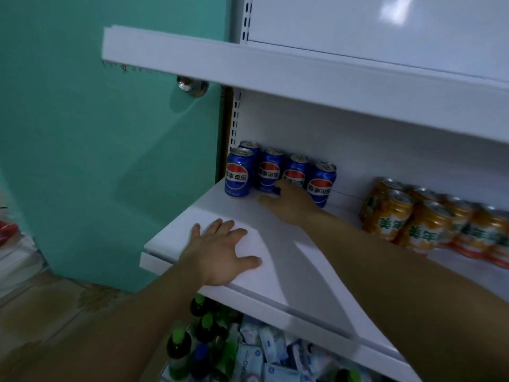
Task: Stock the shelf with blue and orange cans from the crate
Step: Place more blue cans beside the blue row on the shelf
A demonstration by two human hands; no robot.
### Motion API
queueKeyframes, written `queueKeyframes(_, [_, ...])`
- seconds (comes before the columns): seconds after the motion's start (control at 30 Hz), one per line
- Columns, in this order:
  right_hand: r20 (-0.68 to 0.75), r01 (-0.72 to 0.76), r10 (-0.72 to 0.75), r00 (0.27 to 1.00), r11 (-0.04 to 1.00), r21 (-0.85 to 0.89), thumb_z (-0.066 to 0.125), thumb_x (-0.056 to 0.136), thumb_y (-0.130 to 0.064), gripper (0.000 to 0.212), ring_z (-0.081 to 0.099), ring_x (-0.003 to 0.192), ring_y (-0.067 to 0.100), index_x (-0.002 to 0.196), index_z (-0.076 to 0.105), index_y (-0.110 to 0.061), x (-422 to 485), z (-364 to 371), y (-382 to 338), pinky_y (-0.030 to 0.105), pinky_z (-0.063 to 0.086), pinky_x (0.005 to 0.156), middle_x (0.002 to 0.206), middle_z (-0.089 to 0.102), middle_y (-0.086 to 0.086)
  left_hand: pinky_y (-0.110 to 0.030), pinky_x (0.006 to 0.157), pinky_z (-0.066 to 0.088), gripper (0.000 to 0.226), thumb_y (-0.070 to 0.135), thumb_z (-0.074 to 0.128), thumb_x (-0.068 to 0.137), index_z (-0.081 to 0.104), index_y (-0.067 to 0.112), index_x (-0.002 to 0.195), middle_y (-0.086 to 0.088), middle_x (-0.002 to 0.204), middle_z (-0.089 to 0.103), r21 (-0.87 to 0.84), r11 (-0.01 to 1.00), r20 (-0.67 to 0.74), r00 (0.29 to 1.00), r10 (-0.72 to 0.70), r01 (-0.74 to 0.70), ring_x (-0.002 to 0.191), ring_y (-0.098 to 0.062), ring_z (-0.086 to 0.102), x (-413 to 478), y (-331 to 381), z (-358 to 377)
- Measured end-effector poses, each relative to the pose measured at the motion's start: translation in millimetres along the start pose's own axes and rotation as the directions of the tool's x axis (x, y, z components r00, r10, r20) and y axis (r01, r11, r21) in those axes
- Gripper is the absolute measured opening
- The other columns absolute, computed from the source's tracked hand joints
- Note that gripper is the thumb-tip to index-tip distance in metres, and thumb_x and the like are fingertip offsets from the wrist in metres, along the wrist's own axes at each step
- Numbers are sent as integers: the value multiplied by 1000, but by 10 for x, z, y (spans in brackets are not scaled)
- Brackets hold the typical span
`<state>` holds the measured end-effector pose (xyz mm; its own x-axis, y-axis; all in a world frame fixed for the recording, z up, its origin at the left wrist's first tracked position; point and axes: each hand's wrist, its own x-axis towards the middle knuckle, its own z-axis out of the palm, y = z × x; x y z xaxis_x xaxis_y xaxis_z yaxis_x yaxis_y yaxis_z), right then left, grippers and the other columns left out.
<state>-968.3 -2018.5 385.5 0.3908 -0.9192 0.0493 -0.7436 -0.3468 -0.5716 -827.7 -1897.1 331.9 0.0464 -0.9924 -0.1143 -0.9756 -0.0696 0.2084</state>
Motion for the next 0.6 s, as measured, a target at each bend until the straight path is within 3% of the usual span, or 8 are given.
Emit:
queueKeyframes(0.1, [13,-100,106,994,968,-232,49,92,-59,78,35,139,24,153,23,-19,-492,-443,279,29,32,106,158,28,3,-53,116,-5,82,76,32,84,10,34,151,5,161,-1,-12,1000,37,999,-24,25,148,-17,-5,-17,-14,-24])
queueKeyframes(0.2, [-63,-225,216,974,924,-310,48,92,-59,72,41,134,26,150,30,-19,-977,-832,627,29,36,102,154,34,5,-51,118,1,79,68,44,85,18,32,151,2,161,7,-51,998,69,997,-45,49,147,-19,4,-19,169,-102])
queueKeyframes(0.33, [-209,-270,204,956,893,-361,54,92,-48,58,47,127,28,142,43,-21,-1713,-1189,1113,30,37,102,143,48,10,-42,114,26,77,60,56,83,30,27,147,4,156,24,-139,968,128,965,227,-209,139,-18,31,-91,1135,-123])
queueKeyframes(0.43, [-276,-433,366,889,868,-244,58,91,-47,62,46,128,28,145,39,-22,-2326,-1461,1448,36,38,104,145,47,7,-39,108,37,76,58,60,81,34,27,145,3,154,26,-193,884,152,877,455,-425,134,-18,39,-280,2090,25])
queueKeyframes(0.6, [-385,-677,577,721,706,-209,52,91,-58,73,50,124,29,149,32,-18,-3415,-1906,2011,36,42,97,144,48,9,-40,110,34,74,59,56,84,31,27,147,2,153,26,-148,697,231,661,714,-701,135,-21,35,-772,3410,351])
